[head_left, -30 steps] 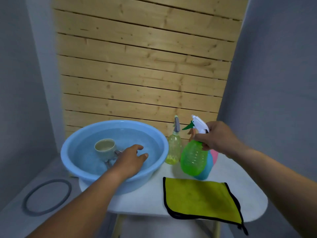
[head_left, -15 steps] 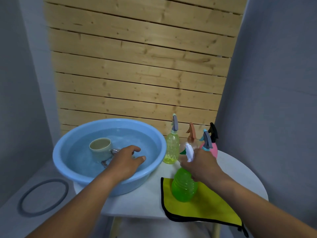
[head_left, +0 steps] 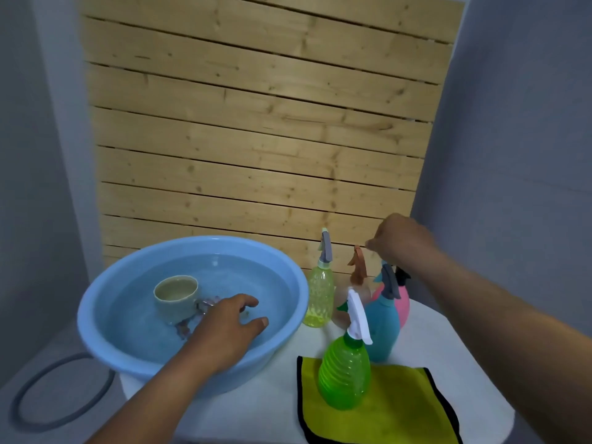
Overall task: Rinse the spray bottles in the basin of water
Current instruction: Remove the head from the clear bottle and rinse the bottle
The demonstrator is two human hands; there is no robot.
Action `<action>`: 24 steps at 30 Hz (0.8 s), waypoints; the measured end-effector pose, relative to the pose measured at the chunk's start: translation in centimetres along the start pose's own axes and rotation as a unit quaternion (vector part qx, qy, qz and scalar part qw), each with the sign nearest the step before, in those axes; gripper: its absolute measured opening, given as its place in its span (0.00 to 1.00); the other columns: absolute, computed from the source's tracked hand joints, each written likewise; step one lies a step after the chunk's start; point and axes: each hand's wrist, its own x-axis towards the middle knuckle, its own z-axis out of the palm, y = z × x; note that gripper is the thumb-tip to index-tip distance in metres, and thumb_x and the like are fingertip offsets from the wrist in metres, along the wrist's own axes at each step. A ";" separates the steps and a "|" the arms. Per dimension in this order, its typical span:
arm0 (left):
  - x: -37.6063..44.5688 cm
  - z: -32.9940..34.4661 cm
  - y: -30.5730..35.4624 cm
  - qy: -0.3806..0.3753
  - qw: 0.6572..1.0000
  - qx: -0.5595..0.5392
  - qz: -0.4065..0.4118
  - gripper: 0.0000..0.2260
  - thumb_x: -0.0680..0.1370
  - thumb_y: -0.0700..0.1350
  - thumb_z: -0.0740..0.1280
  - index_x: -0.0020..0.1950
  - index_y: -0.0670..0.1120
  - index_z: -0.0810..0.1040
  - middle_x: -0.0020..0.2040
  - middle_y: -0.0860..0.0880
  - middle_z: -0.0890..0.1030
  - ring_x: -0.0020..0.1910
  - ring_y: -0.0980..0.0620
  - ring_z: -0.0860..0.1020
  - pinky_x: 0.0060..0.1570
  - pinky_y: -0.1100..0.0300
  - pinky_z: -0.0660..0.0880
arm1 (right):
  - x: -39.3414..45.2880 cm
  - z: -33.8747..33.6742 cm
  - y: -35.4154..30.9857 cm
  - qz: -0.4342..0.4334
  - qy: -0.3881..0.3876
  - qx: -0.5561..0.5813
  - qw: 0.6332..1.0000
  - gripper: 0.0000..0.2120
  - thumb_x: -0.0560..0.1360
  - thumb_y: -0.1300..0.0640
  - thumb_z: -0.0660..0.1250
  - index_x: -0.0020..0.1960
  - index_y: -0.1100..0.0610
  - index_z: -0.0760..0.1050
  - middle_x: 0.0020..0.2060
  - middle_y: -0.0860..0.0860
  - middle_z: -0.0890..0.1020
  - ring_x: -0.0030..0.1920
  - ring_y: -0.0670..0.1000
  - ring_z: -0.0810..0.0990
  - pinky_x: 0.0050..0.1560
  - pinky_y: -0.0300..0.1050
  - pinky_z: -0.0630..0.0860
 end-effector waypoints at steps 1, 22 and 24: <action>0.0 0.0 0.0 0.002 1.000 -0.006 0.001 0.19 0.76 0.54 0.71 0.66 0.55 0.75 0.66 0.51 0.75 0.64 0.52 0.74 0.59 0.60 0.69 | 1.2 0.3 -0.1 -0.003 0.007 -0.005 1.000 0.11 0.73 0.50 0.70 0.45 0.58 0.78 0.41 0.53 0.81 0.42 0.55 0.80 0.38 0.43 0.74; 0.8 0.4 -1.2 0.025 0.997 -0.072 -0.002 0.12 0.73 0.52 0.74 0.55 0.60 0.77 0.58 0.54 0.78 0.59 0.58 0.76 0.63 0.58 0.72 | 6.1 4.9 -1.1 0.017 0.056 0.029 0.998 0.17 0.77 0.47 0.66 0.35 0.56 0.69 0.36 0.53 0.78 0.39 0.56 0.76 0.35 0.43 0.67; 0.7 0.3 -1.1 0.022 0.997 -0.080 -0.003 0.12 0.74 0.51 0.74 0.55 0.60 0.77 0.59 0.54 0.78 0.59 0.58 0.75 0.63 0.57 0.72 | 6.2 2.5 -1.7 0.009 0.079 0.031 0.996 0.18 0.75 0.47 0.68 0.34 0.56 0.69 0.34 0.52 0.76 0.37 0.55 0.76 0.34 0.42 0.67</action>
